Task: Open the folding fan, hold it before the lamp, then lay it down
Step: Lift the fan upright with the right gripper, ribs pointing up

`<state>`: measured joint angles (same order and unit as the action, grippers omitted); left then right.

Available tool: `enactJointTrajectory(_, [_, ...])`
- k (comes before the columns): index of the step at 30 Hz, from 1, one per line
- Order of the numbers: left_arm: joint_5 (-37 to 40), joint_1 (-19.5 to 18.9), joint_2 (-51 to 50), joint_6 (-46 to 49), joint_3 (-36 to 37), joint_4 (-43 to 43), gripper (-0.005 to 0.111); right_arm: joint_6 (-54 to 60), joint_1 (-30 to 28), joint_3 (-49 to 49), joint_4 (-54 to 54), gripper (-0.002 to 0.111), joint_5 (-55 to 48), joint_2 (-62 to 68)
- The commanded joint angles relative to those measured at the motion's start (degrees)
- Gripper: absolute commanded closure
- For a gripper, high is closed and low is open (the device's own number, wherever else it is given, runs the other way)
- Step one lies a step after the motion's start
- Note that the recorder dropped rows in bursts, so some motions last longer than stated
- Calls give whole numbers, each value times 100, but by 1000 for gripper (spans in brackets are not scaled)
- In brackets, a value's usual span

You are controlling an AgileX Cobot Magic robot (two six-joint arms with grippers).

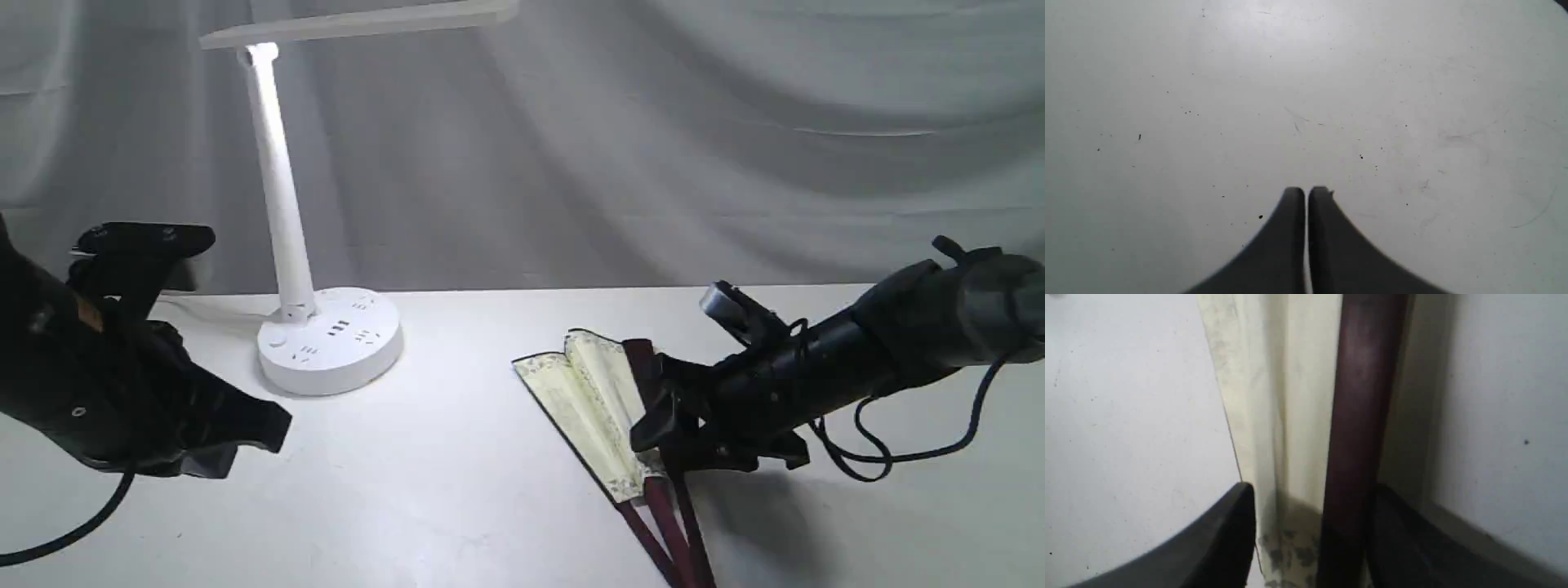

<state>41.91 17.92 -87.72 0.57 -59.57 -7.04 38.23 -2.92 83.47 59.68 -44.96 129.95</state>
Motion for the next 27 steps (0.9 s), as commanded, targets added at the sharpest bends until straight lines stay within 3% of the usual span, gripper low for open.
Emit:
enactJointTrajectory(1, [-25,33,10,-57,-36,-1,107,72,-49,-7,77,67,-85,-16])
enactJointTrajectory(15, [-25,33,10,-57,-36,-1,107,396,-49,-7,340,108,-503,156])
enactJointTrajectory(27, [-162,33,10,-57,-36,-1,107,1042,-61,-7,1209,108,-1516,30])
